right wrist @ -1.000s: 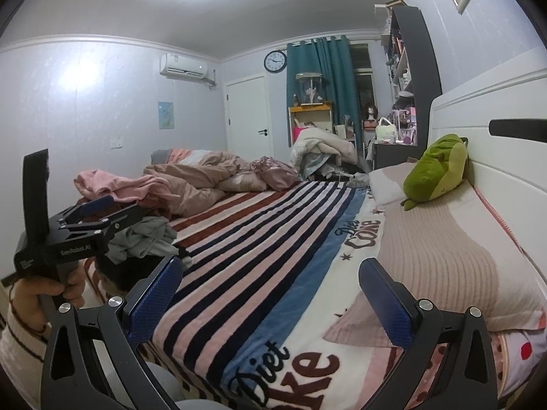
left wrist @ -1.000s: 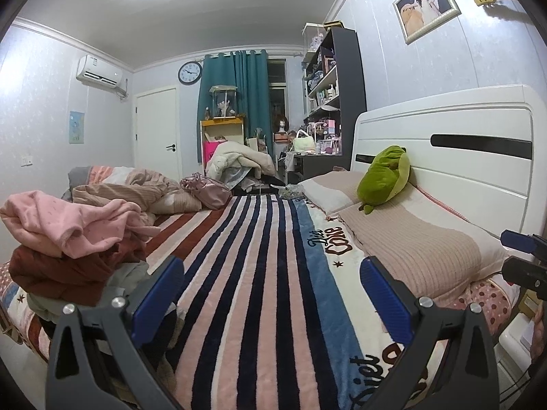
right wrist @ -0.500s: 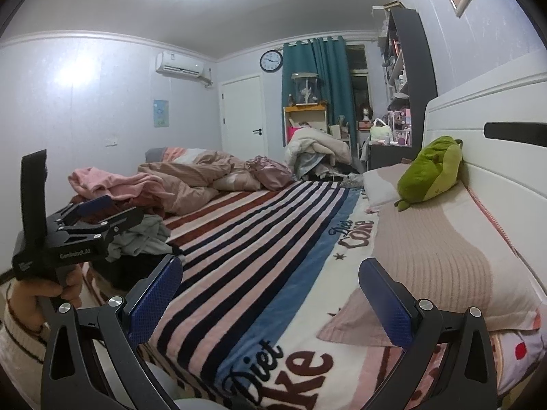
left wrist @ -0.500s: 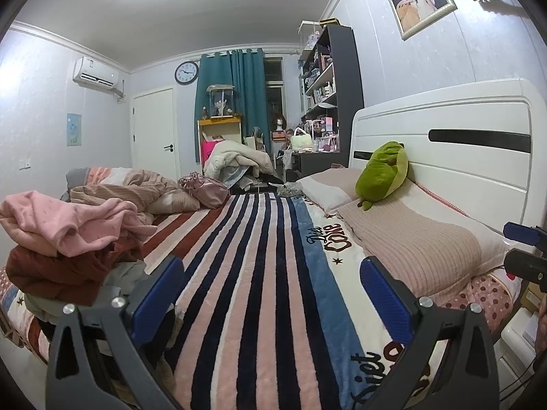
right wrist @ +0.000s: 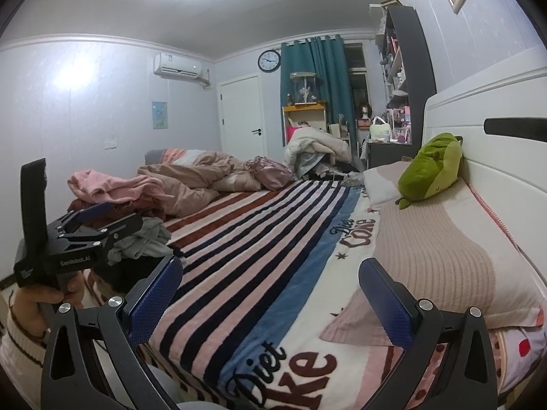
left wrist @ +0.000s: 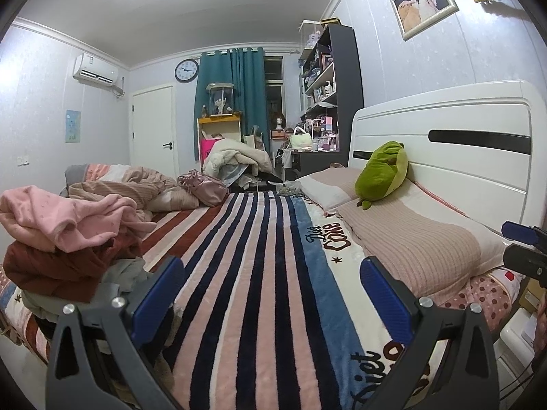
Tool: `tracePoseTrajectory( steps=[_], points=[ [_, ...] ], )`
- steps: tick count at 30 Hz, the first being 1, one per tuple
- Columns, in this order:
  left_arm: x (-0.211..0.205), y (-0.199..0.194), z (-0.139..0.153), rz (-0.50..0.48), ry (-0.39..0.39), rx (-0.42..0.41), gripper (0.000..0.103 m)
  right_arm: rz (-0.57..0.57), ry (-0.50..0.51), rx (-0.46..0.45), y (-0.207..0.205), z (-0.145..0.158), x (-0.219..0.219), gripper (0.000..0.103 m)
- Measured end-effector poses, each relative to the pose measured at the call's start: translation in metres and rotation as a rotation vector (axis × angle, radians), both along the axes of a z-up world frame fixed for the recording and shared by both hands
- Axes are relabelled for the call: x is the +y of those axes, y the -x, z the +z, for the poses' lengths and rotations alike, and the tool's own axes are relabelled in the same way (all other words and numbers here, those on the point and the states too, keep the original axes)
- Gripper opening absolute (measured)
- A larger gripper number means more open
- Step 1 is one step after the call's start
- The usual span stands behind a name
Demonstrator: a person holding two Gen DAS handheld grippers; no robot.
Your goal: Fold small clothes
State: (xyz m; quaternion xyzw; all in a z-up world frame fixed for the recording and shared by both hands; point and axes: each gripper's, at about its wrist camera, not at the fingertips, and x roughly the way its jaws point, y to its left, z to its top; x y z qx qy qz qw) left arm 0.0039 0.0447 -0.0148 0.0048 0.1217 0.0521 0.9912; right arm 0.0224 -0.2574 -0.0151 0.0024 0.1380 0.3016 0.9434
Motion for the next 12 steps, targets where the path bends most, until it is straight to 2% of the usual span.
tracePoseTrajectory(
  steps=[12],
  points=[
    [0.0043,-0.002,-0.0029,0.002,0.025,0.024,0.102,-0.004,0.001,0.003,0.0018,0.0015,0.003,0.103]
  ],
)
